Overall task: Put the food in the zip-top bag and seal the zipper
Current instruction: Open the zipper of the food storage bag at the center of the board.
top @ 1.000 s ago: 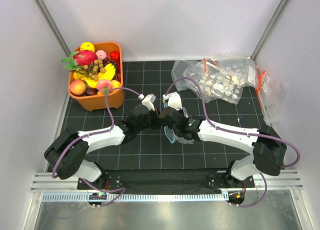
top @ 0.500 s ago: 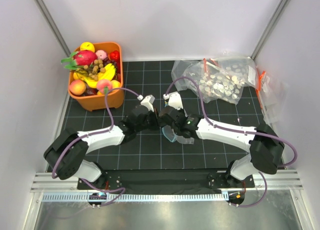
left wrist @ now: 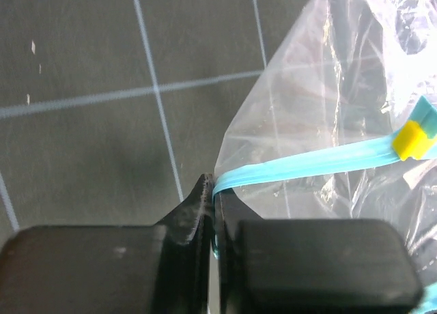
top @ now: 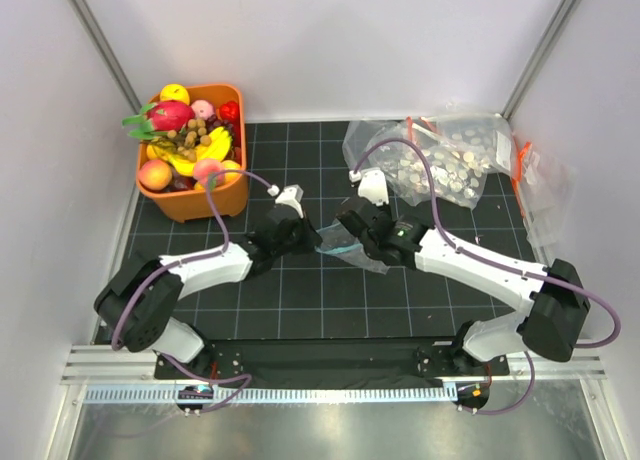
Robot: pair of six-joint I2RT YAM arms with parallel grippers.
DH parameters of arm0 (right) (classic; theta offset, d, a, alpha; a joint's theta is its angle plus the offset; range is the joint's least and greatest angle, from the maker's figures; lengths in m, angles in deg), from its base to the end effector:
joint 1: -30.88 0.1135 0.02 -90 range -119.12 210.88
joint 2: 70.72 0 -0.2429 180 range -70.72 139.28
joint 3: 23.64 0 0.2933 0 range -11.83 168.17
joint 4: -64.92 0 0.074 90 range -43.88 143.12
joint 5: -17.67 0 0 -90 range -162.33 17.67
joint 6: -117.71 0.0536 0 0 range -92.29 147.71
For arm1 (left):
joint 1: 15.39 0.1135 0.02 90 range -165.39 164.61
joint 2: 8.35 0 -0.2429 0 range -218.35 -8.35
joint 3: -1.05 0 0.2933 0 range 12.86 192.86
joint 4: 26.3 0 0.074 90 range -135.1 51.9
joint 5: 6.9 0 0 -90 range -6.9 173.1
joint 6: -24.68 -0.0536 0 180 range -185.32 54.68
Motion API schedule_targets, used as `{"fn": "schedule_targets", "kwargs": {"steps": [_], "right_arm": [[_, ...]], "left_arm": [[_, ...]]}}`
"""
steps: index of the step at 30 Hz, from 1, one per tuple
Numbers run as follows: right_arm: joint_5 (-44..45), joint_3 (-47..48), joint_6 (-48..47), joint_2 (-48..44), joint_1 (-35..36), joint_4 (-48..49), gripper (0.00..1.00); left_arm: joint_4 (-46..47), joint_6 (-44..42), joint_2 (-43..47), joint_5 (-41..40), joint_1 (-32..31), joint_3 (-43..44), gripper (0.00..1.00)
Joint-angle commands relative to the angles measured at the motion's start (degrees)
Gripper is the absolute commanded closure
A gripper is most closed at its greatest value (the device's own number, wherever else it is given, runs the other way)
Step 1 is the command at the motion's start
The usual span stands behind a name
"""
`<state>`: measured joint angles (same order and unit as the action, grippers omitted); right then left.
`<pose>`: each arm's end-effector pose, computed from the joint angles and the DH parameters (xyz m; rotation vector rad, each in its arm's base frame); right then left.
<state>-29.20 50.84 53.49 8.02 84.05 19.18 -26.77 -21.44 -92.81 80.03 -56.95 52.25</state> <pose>0.2318 0.2484 0.2433 -0.2082 2.1583 -0.1581 0.2622 -0.2286 0.1236 -0.0785 2.2688 -0.7788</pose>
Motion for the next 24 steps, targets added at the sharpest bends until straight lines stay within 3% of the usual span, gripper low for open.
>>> {"fn": "schedule_targets", "kwargs": {"steps": [1, 2, 3, 6, 9, 16, 20, 24], "right_arm": [[4.59, 2.71, -1.6, -2.19, -2.1, -4.04, 0.99], [2.68, 3.24, -2.13, -2.19, -2.45, -3.69, 0.99], [1.61, 3.59, -2.66, -1.32, -3.06, -2.64, 0.99], [-1.3, 6.22, -3.81, 1.41, -4.12, -1.93, 0.99], [-3.84, 8.95, -4.68, 5.54, -6.22, -1.4, 0.99], [-10.96, 9.75, -5.65, 9.76, -12.55, 2.11, 0.99], [-11.14, 10.1, -6.97, 10.82, -12.82, 2.99, 0.99], [-11.84, 10.28, -7.58, 10.91, -12.83, 3.26, 0.99]], "left_arm": [[-4.04, -3.27, -2.45, -3.88, 0.6, 3.31, 0.89], [-3.78, -3.71, -2.46, -3.0, 0.6, 4.36, 0.81], [-3.95, -4.06, -2.28, -2.38, 0.6, 5.16, 0.66], [-6.13, -4.94, -1.41, 0.69, 0.6, 9.11, 0.39], [-11.13, -6.43, -0.97, 4.89, 1.13, 13.94, 0.26], [-24.68, -8.89, 6.75, 4.48, 4.64, 17.55, 0.02], [-33.72, -10.39, 12.72, -0.61, 8.68, 19.13, 0.0], [-40.59, -12.23, 17.57, -10.97, 13.25, 21.94, 0.01]]}}
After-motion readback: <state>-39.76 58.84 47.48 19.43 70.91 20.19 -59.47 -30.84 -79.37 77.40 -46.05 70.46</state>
